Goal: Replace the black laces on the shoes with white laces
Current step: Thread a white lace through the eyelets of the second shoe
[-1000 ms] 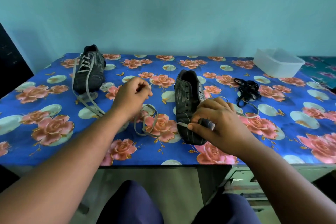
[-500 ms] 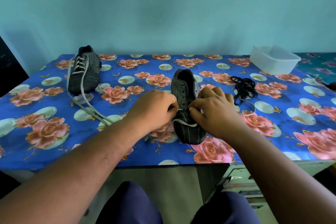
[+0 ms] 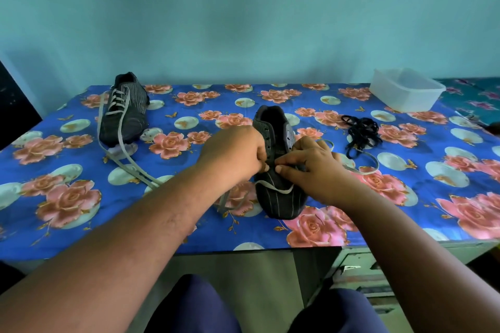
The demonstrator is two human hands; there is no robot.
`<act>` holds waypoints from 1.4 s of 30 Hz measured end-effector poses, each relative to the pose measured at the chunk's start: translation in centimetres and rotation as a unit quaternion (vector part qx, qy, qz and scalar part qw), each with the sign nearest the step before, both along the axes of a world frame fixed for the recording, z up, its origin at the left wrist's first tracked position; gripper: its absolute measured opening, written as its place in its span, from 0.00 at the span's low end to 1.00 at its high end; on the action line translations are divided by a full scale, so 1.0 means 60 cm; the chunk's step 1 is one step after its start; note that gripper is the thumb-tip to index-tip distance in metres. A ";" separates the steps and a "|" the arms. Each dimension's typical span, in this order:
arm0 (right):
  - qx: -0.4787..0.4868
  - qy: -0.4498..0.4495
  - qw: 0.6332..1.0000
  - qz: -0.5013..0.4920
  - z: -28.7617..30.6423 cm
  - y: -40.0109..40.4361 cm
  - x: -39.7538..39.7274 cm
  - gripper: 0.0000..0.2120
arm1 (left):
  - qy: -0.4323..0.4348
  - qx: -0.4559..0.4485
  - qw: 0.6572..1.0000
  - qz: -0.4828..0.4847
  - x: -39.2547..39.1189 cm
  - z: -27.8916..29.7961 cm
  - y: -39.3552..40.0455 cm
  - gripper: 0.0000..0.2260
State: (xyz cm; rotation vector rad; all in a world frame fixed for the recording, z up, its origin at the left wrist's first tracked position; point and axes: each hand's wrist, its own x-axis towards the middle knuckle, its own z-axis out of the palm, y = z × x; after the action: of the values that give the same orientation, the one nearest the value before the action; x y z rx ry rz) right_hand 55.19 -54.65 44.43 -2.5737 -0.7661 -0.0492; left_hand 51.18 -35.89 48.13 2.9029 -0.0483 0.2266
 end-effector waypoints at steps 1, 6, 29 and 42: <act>0.004 0.006 1.000 0.005 0.001 -0.002 0.002 0.12 | -0.004 -0.021 1.000 0.010 -0.001 -0.003 0.003 0.03; 0.024 0.027 0.999 0.021 0.000 -0.004 0.011 0.10 | -0.029 -0.081 0.996 -0.020 -0.012 -0.035 0.011 0.03; 0.133 -0.091 0.940 -0.300 -0.015 -0.115 0.179 0.16 | -0.032 -0.300 0.953 0.018 -0.049 -0.115 -0.011 0.36; -0.062 -0.233 0.965 0.105 0.004 -0.032 0.069 0.19 | -0.091 -0.173 0.981 0.007 -0.052 -0.138 -0.018 0.41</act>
State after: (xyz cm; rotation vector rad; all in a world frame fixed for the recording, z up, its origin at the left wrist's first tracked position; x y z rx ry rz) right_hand 59.30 -56.54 44.68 -2.6100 -1.2432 -0.5739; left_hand 48.08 -36.99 39.85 2.5304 -0.0157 0.4556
